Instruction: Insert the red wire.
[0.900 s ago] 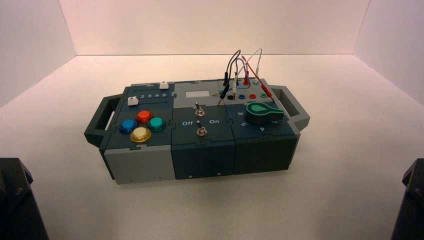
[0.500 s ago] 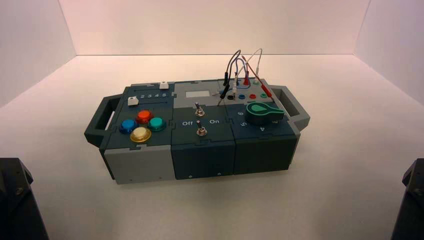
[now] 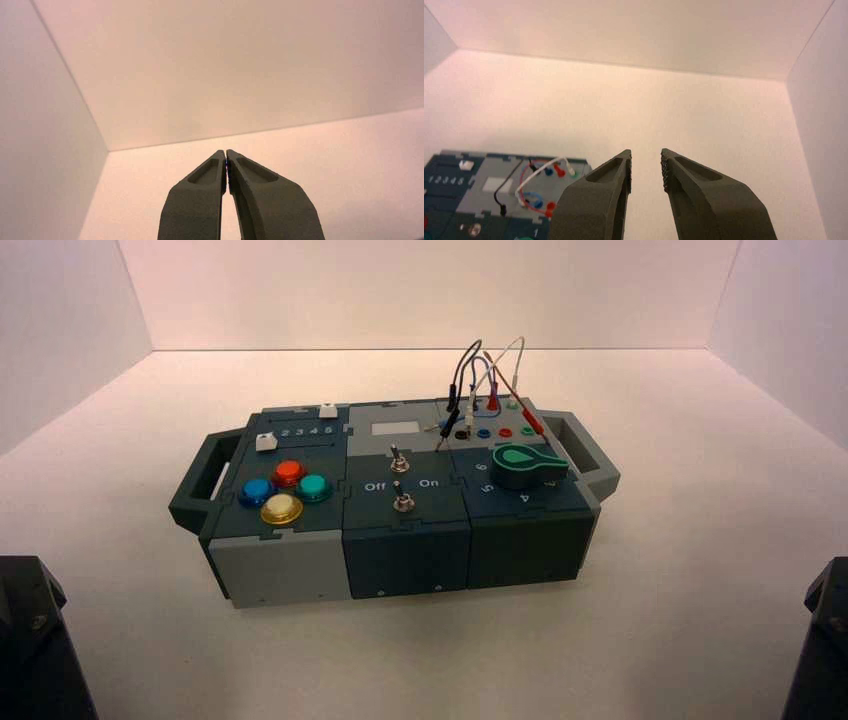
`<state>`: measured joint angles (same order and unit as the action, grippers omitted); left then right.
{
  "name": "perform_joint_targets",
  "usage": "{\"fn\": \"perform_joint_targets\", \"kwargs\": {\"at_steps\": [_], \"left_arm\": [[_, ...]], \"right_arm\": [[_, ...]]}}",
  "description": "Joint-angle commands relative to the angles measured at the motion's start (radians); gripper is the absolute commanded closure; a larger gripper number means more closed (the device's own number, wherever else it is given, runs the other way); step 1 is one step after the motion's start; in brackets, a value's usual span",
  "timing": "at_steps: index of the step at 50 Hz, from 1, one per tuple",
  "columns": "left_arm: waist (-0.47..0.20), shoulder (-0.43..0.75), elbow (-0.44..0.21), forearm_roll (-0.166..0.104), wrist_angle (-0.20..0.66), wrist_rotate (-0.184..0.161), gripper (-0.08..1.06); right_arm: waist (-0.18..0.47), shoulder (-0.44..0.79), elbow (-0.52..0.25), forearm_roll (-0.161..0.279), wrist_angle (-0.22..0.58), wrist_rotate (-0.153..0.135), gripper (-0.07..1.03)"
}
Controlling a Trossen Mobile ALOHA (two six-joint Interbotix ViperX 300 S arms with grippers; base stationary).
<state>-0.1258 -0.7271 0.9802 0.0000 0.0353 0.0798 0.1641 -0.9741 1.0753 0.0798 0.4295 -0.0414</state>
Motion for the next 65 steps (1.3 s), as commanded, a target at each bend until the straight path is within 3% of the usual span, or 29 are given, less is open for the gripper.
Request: {"fn": "perform_joint_targets", "kwargs": {"at_steps": [1, 12, 25, 32, 50, 65], "left_arm": [[-0.026, 0.0, -0.044, 0.0, 0.011, 0.0, 0.96], [-0.094, 0.018, -0.064, 0.002, 0.112, 0.002, 0.96], [-0.213, 0.06, -0.103, 0.003, 0.308, 0.006, 0.96], [-0.273, 0.109, -0.109, 0.003, 0.4, 0.006, 0.96], [-0.436, 0.135, -0.109, 0.003, 0.477, 0.006, 0.96], [-0.525, 0.095, -0.101, -0.006, 0.589, 0.002, 0.96]], "right_arm": [[0.005, 0.032, -0.046, 0.009, 0.015, 0.003, 0.62], [0.012, 0.101, -0.061, 0.02, 0.091, 0.003, 0.62], [0.075, 0.166, -0.087, 0.023, 0.172, 0.002, 0.62], [0.087, 0.186, -0.089, 0.054, 0.227, -0.005, 0.62], [0.089, 0.193, -0.124, 0.081, 0.371, -0.029, 0.62], [0.124, 0.201, -0.132, 0.095, 0.417, -0.035, 0.62]]}}
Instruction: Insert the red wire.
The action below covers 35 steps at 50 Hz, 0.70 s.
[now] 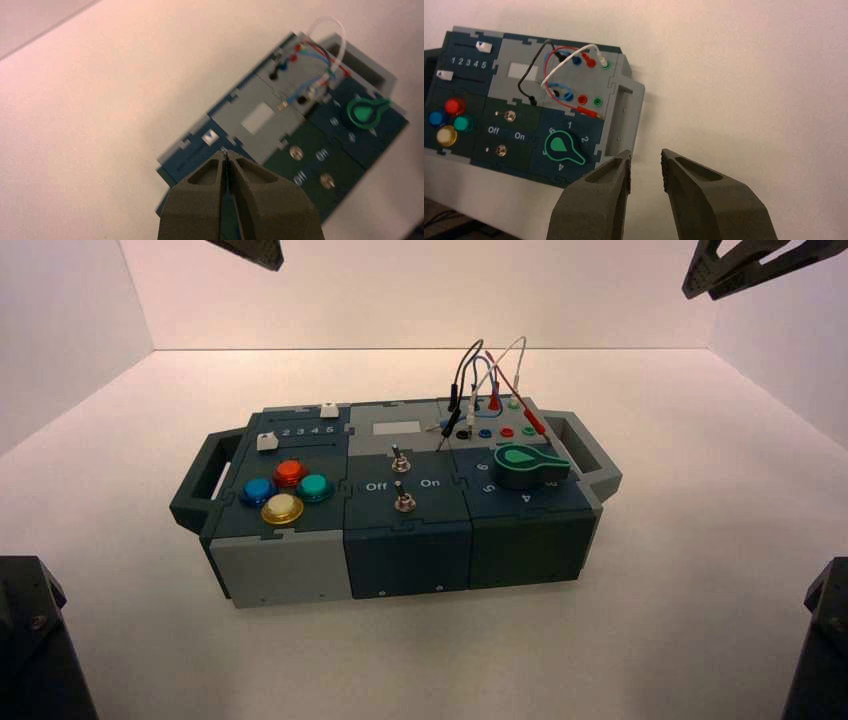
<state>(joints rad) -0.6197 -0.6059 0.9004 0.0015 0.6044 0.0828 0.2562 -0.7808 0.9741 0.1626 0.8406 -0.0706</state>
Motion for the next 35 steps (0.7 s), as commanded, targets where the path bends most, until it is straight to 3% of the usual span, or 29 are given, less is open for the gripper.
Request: {"fn": "perform_joint_targets", "kwargs": {"at_steps": [1, 17, 29, 35], "left_arm": [[-0.038, -0.031, -0.018, -0.009, 0.023, -0.002, 0.96], [-0.104, -0.063, 0.003, -0.049, 0.023, -0.029, 0.97], [-0.146, -0.044, 0.008, -0.067, 0.023, -0.063, 0.97], [-0.169, -0.029, 0.008, -0.08, 0.02, -0.075, 0.97]], "right_arm": [[0.043, 0.012, -0.031, 0.014, 0.009, -0.006, 0.62], [0.186, 0.087, -0.037, 0.028, 0.002, -0.009, 0.62], [0.204, 0.126, -0.048, 0.017, 0.018, -0.08, 0.49], [0.21, 0.164, -0.057, 0.017, 0.041, -0.121, 0.48]]}}
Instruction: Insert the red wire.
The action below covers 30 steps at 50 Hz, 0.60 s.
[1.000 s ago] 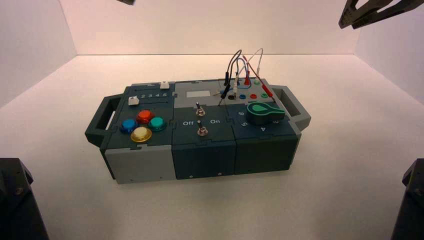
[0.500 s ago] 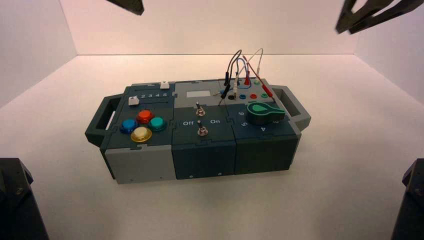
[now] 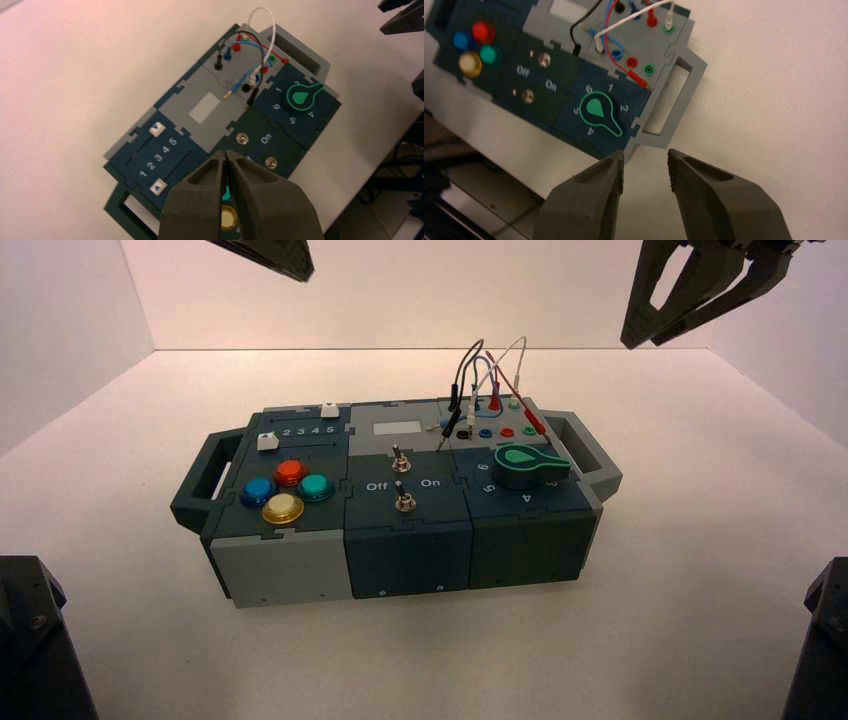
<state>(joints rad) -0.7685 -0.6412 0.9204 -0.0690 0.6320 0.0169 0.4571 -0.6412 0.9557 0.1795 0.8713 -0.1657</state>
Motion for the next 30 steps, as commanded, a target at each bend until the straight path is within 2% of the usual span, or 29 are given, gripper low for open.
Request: {"fn": "perform_joint_targets", "kwargs": {"at_steps": [1, 7, 13, 14, 18, 30], "left_arm": [[-0.023, 0.006, -0.012, -0.012, -0.008, -0.011, 0.97], [-0.038, 0.017, -0.011, -0.035, -0.017, -0.012, 0.97], [-0.057, 0.018, -0.008, -0.046, -0.037, -0.012, 0.97], [-0.063, 0.017, -0.005, -0.052, -0.048, -0.015, 0.98], [-0.066, 0.017, 0.003, -0.064, -0.06, -0.018, 0.98], [-0.071, 0.009, 0.026, -0.098, -0.091, -0.018, 0.98]], "right_arm": [[0.015, 0.034, -0.041, 0.0, 0.014, -0.028, 0.48], [0.069, 0.075, -0.06, -0.015, 0.023, -0.034, 0.48], [0.118, 0.129, -0.086, -0.069, 0.038, -0.034, 0.48], [0.143, 0.161, -0.1, -0.092, 0.043, -0.034, 0.48], [0.186, 0.216, -0.123, -0.129, 0.044, -0.034, 0.48], [0.219, 0.336, -0.175, -0.181, 0.04, -0.034, 0.48]]}}
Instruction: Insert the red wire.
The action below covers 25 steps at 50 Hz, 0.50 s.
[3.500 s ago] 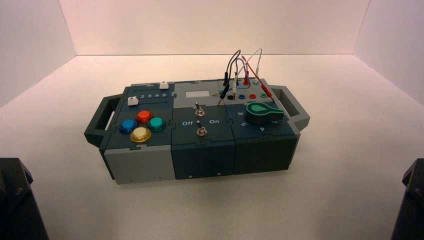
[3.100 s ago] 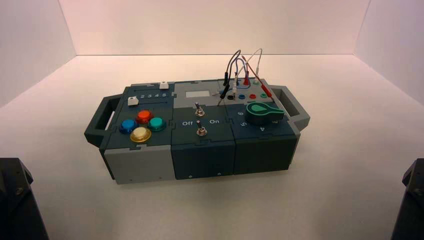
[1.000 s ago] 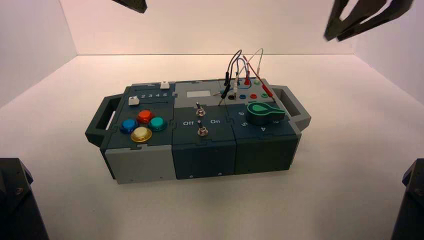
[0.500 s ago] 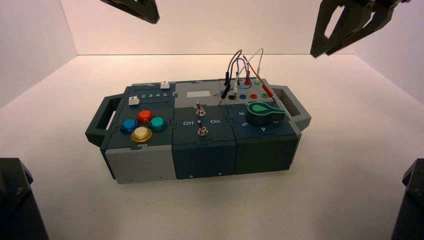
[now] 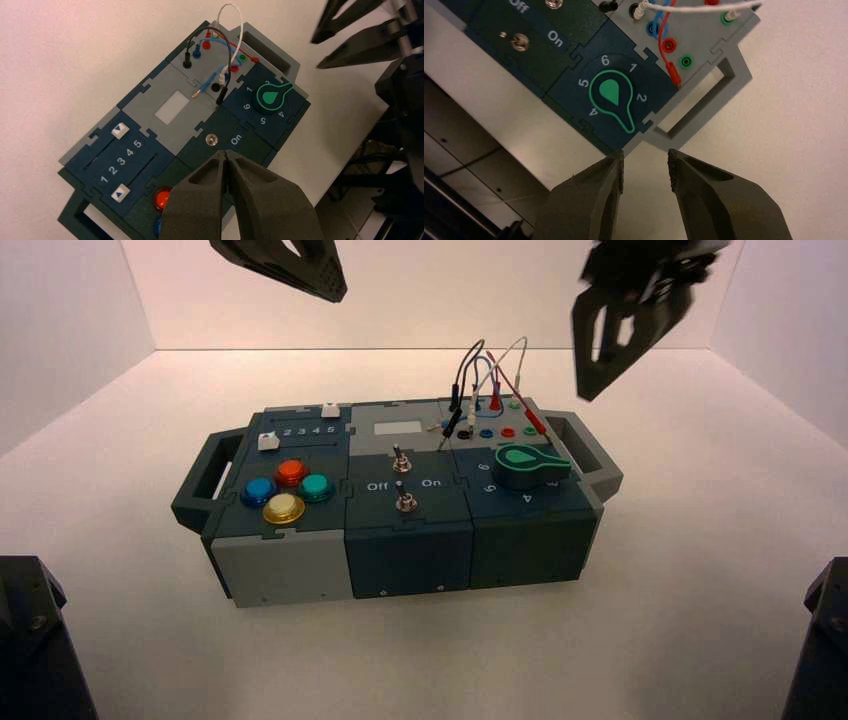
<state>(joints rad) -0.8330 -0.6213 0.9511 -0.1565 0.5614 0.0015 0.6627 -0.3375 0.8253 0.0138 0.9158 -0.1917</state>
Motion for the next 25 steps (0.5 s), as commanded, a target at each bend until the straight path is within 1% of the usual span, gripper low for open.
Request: {"fn": "perform_joint_targets", "kwargs": {"at_steps": [1, 7, 11, 12, 13, 16, 25], "left_arm": [[-0.009, -0.011, -0.003, -0.012, -0.025, -0.003, 0.98], [-0.014, -0.015, 0.009, -0.017, -0.038, -0.003, 0.98], [-0.015, -0.015, 0.012, -0.018, -0.041, -0.003, 0.98], [-0.015, -0.015, 0.012, -0.018, -0.041, -0.003, 0.98], [-0.015, -0.017, 0.014, -0.018, -0.041, -0.003, 0.98], [-0.017, -0.018, 0.014, -0.018, -0.041, -0.003, 0.98], [-0.017, -0.021, 0.015, -0.018, -0.041, -0.003, 0.98]], "right_arm": [[0.015, 0.04, -0.048, -0.02, -0.005, -0.008, 0.48], [0.021, 0.074, -0.063, -0.031, -0.003, -0.008, 0.48], [0.038, 0.087, -0.066, -0.037, -0.003, -0.009, 0.48], [0.043, 0.091, -0.066, -0.037, -0.005, -0.009, 0.48], [0.063, 0.103, -0.072, -0.046, -0.003, -0.011, 0.48], [0.081, 0.112, -0.08, -0.055, 0.0, -0.009, 0.48], [0.087, 0.149, -0.11, -0.074, 0.017, -0.012, 0.48]]}}
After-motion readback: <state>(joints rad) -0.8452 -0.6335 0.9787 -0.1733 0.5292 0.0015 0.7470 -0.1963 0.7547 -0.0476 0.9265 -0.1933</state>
